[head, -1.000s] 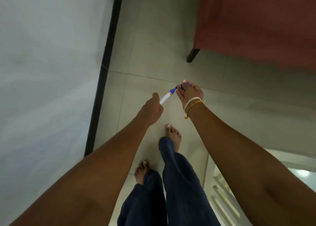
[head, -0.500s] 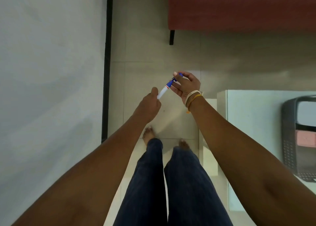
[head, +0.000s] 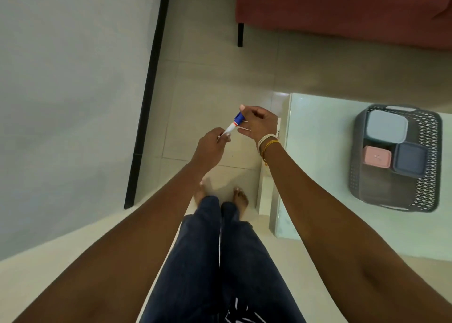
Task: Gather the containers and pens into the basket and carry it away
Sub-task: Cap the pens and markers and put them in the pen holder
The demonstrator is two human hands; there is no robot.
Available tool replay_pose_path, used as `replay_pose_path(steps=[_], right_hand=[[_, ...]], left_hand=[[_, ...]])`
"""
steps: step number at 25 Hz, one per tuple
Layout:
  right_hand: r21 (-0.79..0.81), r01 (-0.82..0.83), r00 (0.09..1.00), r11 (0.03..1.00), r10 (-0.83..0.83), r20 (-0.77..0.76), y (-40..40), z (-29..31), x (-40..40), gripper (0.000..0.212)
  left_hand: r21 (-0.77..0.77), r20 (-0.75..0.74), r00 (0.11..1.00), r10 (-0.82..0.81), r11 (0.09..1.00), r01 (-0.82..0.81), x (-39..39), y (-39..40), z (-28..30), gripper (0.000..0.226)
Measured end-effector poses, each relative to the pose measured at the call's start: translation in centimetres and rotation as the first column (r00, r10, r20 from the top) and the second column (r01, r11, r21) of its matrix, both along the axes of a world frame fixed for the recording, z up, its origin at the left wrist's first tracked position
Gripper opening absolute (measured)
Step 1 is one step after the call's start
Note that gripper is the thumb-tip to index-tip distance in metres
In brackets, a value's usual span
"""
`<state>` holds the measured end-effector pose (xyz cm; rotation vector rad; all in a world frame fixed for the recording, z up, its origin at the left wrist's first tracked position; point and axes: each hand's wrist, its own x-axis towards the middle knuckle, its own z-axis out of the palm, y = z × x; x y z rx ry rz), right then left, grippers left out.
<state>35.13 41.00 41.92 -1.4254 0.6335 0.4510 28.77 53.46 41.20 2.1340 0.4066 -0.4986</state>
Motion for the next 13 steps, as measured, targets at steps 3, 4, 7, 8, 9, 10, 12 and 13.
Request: replay_pose_path(steps=[3,4,7,8,9,10,12,13], right_hand=[[-0.035,0.047,0.998,0.998,-0.045,0.044,-0.8,1.0,-3.9,0.01],[-0.046,0.041,0.998,0.998,-0.038,0.058,-1.0,1.1,-5.1,0.01],[-0.064,0.013,0.997,0.998,-0.008,0.079,-1.8,1.4,-8.8,0.009],[-0.044,0.008,0.997,0.999,-0.004,0.071,-2.1,1.5,-10.1,0.008],[-0.006,0.001,0.999,1.0,-0.001,0.052,-2.5,1.7,-11.3,0.007],[0.049,0.001,1.0,0.999,-0.003,0.023,-3.1,2.0,-12.8,0.005],[0.177,0.014,0.999,0.984,-0.004,-0.052,-4.3,2.4,-15.8,0.004],[0.224,0.017,0.996,0.974,0.002,-0.088,-4.9,2.4,-17.6,0.009]], left_hand=[[-0.14,-0.082,0.987,0.141,0.979,-0.151,-3.5,-1.4,1.8,0.025],[-0.197,-0.128,0.978,0.166,0.962,-0.189,-4.7,-1.7,2.4,0.025],[-0.305,-0.218,0.96,0.176,0.922,-0.239,-8.2,-2.1,3.4,0.027],[-0.307,-0.22,0.96,0.175,0.921,-0.239,-9.4,-2.2,3.5,0.027],[-0.301,-0.207,0.964,0.166,0.927,-0.224,-10.6,-2.3,3.6,0.027],[-0.289,-0.184,0.972,0.143,0.938,-0.193,-12.1,-2.5,3.7,0.026],[-0.251,-0.142,0.986,0.085,0.961,-0.118,-14.9,-2.9,3.9,0.025],[-0.227,-0.136,0.989,0.056,0.97,-0.086,-16.4,-3.1,4.0,0.025]])
